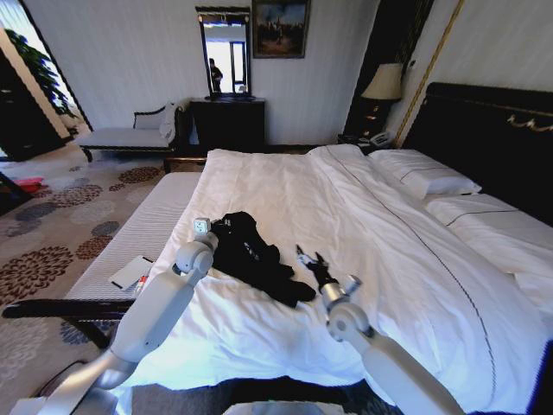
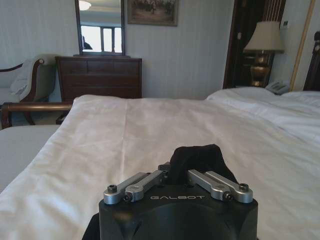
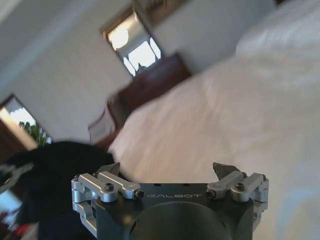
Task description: Fold the clothes on the bed.
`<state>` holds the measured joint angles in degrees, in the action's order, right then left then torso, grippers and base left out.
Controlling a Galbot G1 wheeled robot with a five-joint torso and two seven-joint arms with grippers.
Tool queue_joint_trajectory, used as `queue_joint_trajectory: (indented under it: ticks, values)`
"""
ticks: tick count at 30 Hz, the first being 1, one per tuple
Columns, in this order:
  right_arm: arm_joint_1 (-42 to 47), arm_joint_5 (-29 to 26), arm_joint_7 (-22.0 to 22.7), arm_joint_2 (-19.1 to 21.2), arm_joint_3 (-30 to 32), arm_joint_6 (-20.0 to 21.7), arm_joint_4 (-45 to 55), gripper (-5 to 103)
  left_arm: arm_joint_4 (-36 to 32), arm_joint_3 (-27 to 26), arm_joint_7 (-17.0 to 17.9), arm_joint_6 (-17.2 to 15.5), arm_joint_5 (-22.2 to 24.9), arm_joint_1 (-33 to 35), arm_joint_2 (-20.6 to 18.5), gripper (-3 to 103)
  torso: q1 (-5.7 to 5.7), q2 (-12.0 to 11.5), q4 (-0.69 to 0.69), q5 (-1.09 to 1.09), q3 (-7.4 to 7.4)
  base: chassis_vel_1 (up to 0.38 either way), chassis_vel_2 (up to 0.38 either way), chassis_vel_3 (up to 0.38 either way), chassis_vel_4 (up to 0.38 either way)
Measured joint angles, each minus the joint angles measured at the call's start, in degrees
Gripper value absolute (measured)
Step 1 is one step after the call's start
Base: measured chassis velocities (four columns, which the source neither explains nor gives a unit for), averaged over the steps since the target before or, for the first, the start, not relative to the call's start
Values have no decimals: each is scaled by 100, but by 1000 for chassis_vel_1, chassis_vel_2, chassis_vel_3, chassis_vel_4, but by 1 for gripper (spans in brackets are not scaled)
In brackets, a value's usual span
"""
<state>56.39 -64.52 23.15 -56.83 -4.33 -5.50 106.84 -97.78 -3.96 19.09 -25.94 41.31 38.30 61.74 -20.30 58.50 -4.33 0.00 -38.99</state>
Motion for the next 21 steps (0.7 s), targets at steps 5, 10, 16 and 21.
queue_joint_trajectory:
  ticks: [5,10,16,21]
  values:
    - [-791,-668,691,-458,-693,733,-150,100,21,-45,-16,33,-65,67,3,2,0,0,2,-1,0,0,0,0,0]
    - [-1219,-876,1006,-813,-986,1068,-318,100,-22,-100,-15,34,-65,64,-1,2,0,0,1,-1,0,0,0,0,0]
    - [-1521,-1125,1636,-1178,-1194,1561,-504,100,-95,-163,-15,34,-58,45,-25,2,0,0,0,0,1,0,0,0,0]
    - [-1614,-1341,2011,-1452,-1219,1744,-668,100,-169,-203,-14,34,-57,52,-39,2,0,0,0,-1,0,0,0,0,0]
